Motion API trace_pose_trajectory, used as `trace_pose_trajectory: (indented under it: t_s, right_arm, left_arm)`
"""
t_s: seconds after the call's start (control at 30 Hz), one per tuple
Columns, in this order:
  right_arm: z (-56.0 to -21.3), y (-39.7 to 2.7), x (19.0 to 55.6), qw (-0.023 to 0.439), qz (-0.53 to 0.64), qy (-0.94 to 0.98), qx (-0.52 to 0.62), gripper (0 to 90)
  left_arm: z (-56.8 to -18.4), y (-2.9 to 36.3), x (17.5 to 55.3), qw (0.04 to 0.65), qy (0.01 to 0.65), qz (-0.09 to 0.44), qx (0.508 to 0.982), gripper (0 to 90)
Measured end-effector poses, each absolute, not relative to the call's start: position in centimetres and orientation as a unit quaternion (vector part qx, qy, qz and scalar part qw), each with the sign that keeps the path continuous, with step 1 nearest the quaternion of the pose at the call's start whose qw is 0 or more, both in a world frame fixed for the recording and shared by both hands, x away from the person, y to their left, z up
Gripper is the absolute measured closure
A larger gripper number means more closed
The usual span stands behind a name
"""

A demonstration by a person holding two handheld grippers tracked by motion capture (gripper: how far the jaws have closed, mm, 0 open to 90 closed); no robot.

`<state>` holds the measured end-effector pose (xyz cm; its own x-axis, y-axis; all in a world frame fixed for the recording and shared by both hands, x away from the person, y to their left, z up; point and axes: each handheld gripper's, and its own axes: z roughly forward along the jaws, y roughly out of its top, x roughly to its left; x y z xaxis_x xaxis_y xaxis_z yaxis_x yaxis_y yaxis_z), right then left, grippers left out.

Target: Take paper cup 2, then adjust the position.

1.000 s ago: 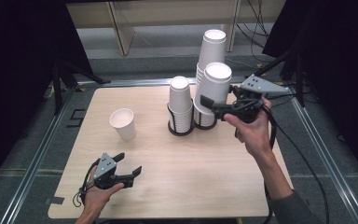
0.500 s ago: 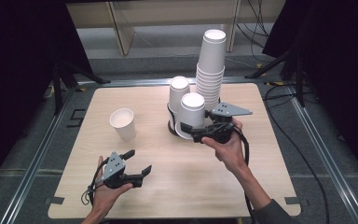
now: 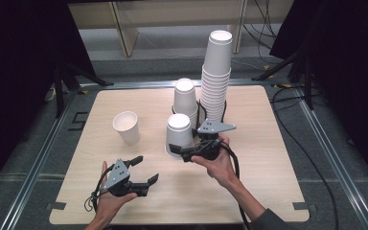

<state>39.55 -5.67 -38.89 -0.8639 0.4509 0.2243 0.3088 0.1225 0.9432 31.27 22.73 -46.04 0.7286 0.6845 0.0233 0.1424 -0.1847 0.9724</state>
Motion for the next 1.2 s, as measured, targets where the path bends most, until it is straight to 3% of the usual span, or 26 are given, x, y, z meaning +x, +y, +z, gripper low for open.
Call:
trace_pose_trajectory:
  t_s: [1.2]
  right_arm:
    - [-42.3, -1.1, 38.0, 0.038, 0.593, 0.775, 0.215, 16.1]
  left_arm:
    - [-45.7, 22.4, 30.9, 0.587, 0.287, 0.205, 0.729, 14.4]
